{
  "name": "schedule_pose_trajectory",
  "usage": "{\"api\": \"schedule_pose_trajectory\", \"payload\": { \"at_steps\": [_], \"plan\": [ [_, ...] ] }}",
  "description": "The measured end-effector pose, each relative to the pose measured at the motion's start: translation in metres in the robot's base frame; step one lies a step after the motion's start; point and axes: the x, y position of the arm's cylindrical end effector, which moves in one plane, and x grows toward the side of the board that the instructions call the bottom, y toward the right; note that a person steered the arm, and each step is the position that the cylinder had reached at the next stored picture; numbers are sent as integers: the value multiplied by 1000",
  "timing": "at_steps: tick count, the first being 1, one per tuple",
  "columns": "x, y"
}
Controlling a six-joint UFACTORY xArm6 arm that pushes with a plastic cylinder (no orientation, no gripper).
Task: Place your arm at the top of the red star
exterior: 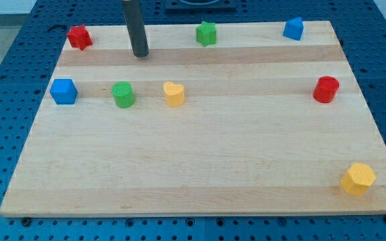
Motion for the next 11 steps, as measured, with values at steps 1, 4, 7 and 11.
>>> {"api": "schedule_pose_trajectory", "payload": {
  "at_steps": [1, 4, 7, 11],
  "plan": [
    [-10, -6],
    [-37, -48],
    [-83, -93],
    [-87, -173]
  ]
}}
